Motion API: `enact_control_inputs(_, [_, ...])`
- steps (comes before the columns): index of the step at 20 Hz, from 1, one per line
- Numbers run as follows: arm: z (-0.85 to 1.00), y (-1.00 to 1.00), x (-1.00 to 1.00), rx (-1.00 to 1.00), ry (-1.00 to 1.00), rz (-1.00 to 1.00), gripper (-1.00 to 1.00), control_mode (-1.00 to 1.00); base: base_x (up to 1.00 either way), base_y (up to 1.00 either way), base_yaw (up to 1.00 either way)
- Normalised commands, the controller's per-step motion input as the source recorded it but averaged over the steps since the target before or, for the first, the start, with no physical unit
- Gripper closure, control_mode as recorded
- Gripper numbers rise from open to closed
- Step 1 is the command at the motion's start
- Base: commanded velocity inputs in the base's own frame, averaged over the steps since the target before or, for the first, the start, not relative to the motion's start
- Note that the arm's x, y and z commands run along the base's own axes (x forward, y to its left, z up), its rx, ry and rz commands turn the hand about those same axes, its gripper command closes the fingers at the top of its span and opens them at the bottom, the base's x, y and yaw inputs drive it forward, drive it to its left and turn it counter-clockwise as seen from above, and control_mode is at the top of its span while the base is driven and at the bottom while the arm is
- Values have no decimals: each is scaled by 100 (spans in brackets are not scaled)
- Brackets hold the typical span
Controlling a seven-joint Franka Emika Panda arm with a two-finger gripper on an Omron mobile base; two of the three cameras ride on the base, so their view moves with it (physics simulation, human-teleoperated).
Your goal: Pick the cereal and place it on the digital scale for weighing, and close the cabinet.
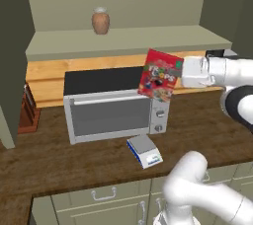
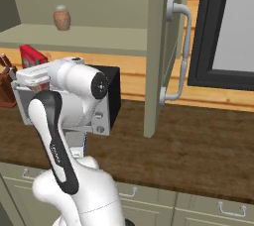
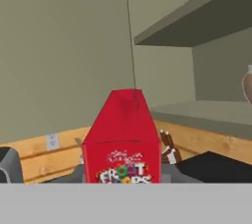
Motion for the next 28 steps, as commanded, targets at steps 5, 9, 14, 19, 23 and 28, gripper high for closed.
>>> enact_control_inputs(5, [-58,2,0,-12,-3,0,100,-100,0,0,0])
enact_control_inputs(9, [-70,-8,0,-9,-1,0,100,-100,0,0,0])
enact_control_inputs(14, [-65,-7,0,-6,0,0,100,-100,0,0,0])
enact_control_inputs(19, [-54,-7,0,-2,1,0,100,-100,0,0,0])
enact_control_inputs(23, [-51,0,0,0,-1,0,100,-100,0,0,0])
enact_control_inputs(28, [-60,0,0,0,-5,0,100,-100,0,0,0])
